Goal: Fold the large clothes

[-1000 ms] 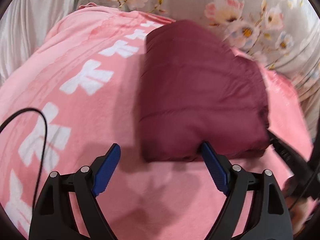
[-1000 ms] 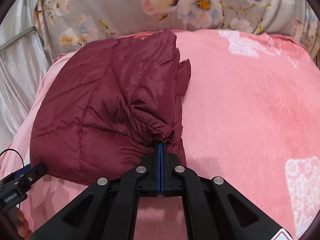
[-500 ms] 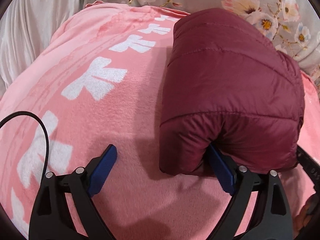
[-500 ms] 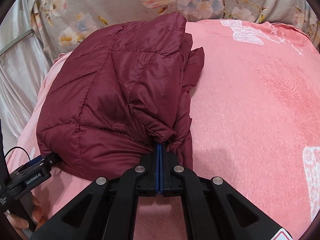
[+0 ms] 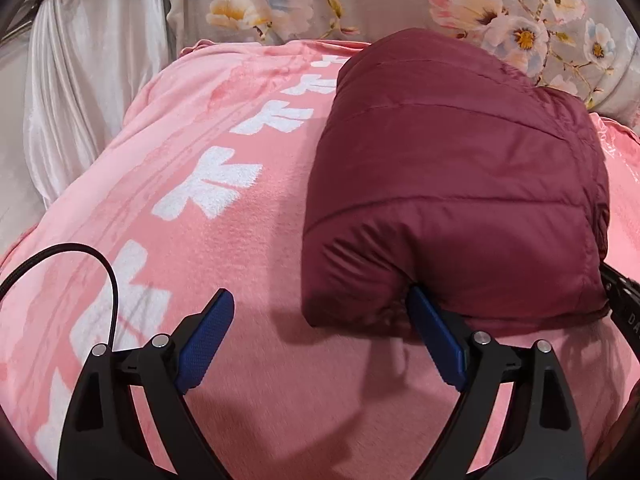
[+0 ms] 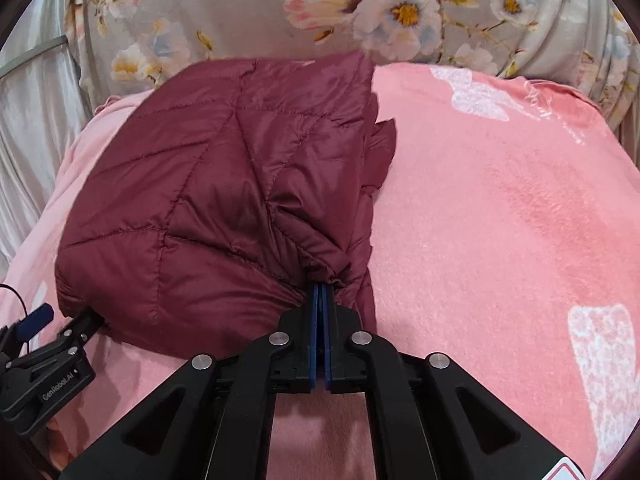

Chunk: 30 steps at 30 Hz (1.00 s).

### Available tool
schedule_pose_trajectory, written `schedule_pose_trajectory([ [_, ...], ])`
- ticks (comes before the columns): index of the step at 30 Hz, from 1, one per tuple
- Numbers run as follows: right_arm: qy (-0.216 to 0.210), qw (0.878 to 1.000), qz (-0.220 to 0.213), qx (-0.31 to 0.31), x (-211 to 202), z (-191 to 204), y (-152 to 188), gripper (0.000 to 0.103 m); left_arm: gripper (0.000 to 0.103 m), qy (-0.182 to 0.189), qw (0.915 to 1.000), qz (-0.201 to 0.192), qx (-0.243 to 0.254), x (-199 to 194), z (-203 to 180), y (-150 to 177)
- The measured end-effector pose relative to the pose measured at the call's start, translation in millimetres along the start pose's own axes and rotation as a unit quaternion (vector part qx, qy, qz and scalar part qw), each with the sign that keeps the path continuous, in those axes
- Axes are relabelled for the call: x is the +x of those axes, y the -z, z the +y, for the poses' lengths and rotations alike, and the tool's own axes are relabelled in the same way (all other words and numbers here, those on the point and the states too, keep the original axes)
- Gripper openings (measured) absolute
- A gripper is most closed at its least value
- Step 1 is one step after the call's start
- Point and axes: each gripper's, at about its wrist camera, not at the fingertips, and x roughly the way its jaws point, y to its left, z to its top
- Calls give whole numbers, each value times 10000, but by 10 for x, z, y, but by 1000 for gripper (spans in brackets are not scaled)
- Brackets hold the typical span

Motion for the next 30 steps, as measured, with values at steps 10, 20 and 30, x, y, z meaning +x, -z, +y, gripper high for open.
schedule_pose_trajectory([
  [10,355,9986,-213,-325,-537,-11,503,53,92,290,9993,-177,-177,-427,-155,355],
  [20,434,9984,-306,-172,-572,-97,531,58,93,162,9984,-548,-16,-626,-317,496],
  [30,640,9966,-316,-421,-567,12,554,60,93,85,9985,-542,75,-613,-367,532],
])
